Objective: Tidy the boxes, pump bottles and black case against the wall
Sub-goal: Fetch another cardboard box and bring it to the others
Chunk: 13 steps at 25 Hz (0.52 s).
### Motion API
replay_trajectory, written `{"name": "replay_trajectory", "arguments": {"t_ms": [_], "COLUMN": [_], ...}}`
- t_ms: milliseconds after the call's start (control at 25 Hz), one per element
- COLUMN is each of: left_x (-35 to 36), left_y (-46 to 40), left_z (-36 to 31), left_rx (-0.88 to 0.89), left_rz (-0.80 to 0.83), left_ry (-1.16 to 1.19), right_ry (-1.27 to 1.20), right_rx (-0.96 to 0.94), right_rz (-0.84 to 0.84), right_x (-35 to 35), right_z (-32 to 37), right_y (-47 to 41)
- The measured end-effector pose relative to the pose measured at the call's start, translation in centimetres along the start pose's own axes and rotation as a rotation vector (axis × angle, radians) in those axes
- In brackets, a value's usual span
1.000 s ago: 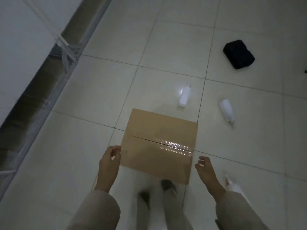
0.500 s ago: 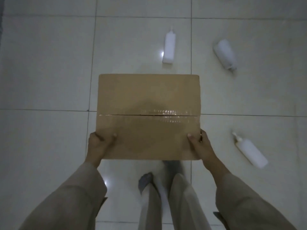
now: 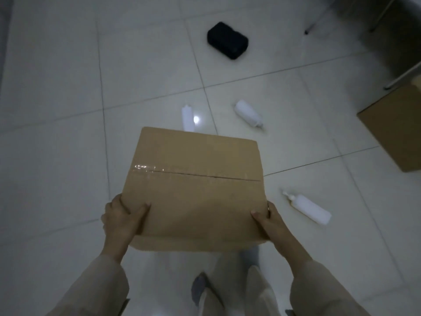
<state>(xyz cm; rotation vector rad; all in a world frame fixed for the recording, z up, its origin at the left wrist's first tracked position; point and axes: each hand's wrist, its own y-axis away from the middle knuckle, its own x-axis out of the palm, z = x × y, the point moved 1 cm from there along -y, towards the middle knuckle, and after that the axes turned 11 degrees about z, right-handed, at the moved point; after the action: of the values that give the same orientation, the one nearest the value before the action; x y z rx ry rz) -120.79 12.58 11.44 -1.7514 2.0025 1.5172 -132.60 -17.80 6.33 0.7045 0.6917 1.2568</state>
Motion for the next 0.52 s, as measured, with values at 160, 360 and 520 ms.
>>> {"name": "replay_trajectory", "arguments": {"t_ms": [160,360,520], "left_x": [2.4,10.4,20.5], "left_y": [5.0,11.7,18.1], "left_z": [-8.9,-20.3,-28.0], "left_rx": [0.159,0.318,0.417], "left_rz": [0.058,0.119,0.188], "left_ry": [-0.066,-0.134,-0.195], "right_ry": [-0.133,-0.410,-0.503], "right_rx": [0.022,-0.015,-0.047], "right_rz": [-0.036,-0.150,-0.283], "right_x": [-6.8,-18.9,-31.0], "right_z": [-1.1,-2.8,-6.7], "right_y": [5.3,10.6,14.7]}}
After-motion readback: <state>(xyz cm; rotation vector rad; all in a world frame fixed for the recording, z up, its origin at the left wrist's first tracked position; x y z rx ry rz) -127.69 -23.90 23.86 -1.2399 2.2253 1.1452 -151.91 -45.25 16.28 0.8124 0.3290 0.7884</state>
